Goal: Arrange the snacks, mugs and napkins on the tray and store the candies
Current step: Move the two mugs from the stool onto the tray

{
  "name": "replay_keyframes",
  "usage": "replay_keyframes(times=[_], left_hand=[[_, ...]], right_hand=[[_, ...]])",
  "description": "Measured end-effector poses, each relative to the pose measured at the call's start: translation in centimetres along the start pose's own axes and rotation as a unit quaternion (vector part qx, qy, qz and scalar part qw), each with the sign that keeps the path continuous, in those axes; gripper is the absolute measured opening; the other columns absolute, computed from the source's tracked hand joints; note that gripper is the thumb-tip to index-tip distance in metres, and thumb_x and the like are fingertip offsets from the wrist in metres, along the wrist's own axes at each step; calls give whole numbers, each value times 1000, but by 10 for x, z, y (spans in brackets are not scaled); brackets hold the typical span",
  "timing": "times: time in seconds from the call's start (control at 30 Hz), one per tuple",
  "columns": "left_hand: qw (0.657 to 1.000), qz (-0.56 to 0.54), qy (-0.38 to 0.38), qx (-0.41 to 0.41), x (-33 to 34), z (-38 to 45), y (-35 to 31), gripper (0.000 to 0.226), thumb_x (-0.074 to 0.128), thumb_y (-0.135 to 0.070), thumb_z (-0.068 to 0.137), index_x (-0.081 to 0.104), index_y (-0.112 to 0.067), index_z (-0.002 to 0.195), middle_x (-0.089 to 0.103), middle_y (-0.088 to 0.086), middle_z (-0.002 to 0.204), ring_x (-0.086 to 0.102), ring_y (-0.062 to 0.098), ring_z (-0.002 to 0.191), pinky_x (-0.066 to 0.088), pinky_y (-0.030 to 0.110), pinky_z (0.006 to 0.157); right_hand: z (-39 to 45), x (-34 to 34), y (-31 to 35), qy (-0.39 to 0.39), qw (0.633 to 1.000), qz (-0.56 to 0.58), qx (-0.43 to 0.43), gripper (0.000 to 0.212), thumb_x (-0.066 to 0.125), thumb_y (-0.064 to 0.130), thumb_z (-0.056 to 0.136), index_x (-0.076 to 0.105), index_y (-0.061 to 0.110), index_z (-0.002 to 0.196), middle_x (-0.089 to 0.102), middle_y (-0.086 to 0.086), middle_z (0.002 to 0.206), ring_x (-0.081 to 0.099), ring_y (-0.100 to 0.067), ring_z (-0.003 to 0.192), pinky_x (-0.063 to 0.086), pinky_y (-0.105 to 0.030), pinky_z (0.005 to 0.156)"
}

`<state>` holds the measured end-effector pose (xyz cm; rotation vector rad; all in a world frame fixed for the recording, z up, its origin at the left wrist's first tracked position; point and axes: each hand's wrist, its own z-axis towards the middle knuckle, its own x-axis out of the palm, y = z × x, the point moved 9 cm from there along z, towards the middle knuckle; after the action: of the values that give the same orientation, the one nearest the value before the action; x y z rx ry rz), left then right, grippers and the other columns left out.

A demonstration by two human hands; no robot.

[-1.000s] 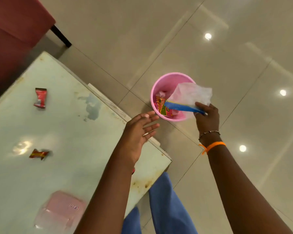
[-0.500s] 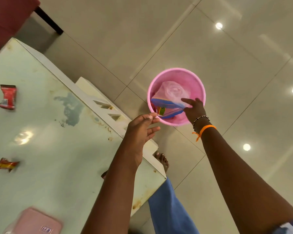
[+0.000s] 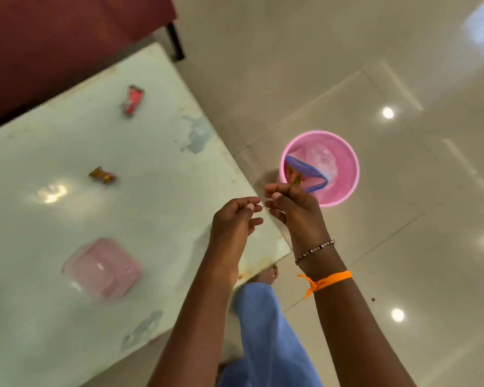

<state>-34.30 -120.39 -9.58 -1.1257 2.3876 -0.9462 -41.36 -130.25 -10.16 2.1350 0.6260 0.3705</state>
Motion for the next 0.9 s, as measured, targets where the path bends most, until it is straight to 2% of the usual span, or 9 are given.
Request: replay_keyframes(times=[0.13,0.3,0.43,0.53,0.67,0.77,0.9], left_hand=[[996,-65,-51,44,-75,-57,15,27,40,-7,92,63,-20,90,65,1,92,64,14,81,49,21,76],[977,-143,-137,83,-192,-134,55,26,41,-7,92,62,-21,88,64,-1,88,62,13,79,49,20,77],[946,-220,-222,81,-289,-195,107,26,41,-5,91,62,-18,89,63,0,86,62,11,75,49,18,73],[921,-266,-277,70,-347,-230,146,26,41,-5,92,62,-19,88,64,0,85,63,12,76,49,21,76],[883,-333,-322,71,-418,-261,189,23,40,-3,92,61,-12,94,64,6,89,62,17,83,50,20,75],[862,-362,-346,78,-471,-275,211,24,39,-1,91,60,-4,102,65,10,90,64,17,81,50,19,73],[841,-379,-379,76,-550,-287,229,21,40,-1,91,60,-7,96,63,10,88,60,19,80,47,24,77]], right_hand=[[-67,68,-6,85,996,-11,-13,28,43,-3,88,62,15,82,59,-4,80,54,-13,73,42,-24,70],[-154,165,-47,184,980,-75,-5,28,43,0,89,63,18,82,59,-2,77,55,-11,71,42,-22,70],[-228,252,-98,266,956,-120,17,22,43,-1,89,62,11,90,57,-3,75,53,-10,68,41,-22,68],[-274,303,-133,314,938,-144,26,24,42,-2,89,62,10,90,58,-1,73,53,-9,66,41,-19,66],[-326,368,-176,365,913,-181,41,24,42,-2,89,63,11,87,58,-1,74,54,-9,67,42,-15,63],[-357,421,-204,393,897,-196,51,23,42,-3,89,62,7,90,59,-4,77,54,-12,71,43,-19,66],[-383,497,-231,412,882,-220,60,23,41,-2,90,62,3,98,58,-3,75,52,-9,65,43,-16,63]])
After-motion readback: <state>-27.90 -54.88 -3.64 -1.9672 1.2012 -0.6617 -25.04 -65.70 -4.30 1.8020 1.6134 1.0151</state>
